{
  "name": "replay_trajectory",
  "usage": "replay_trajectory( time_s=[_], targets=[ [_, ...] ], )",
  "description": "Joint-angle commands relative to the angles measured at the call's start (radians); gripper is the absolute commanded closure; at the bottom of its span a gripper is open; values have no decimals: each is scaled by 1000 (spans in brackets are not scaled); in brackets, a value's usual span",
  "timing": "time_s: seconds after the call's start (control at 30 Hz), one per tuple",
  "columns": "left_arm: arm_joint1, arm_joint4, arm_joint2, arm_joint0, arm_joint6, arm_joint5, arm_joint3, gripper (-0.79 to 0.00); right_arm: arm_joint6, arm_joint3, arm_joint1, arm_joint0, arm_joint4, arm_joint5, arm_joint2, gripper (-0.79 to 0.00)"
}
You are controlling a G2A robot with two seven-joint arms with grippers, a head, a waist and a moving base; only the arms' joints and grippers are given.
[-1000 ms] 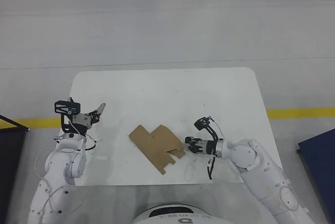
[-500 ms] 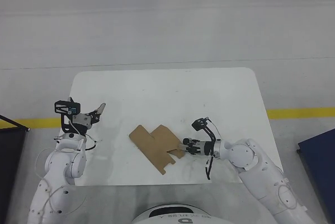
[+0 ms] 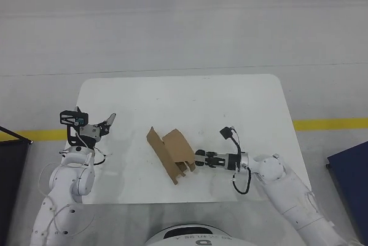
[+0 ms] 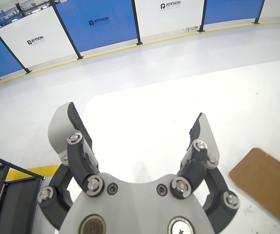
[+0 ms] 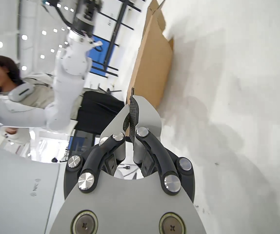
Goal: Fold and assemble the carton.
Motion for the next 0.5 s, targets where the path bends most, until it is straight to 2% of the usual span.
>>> replay_trajectory(
  time_s=[0.0,0.17,0.47],
  targets=[
    [0,0,0,0,0,0,0,-785,4,23,2,-3,90,-60,12,0],
    [0,0,0,0,0,0,0,-785,-65,53,6,-11,114,-168,55,0],
    [0,13,4,-4,2,-11,6,-785,-65,53,6,-11,114,-168,55,0]
  ],
)
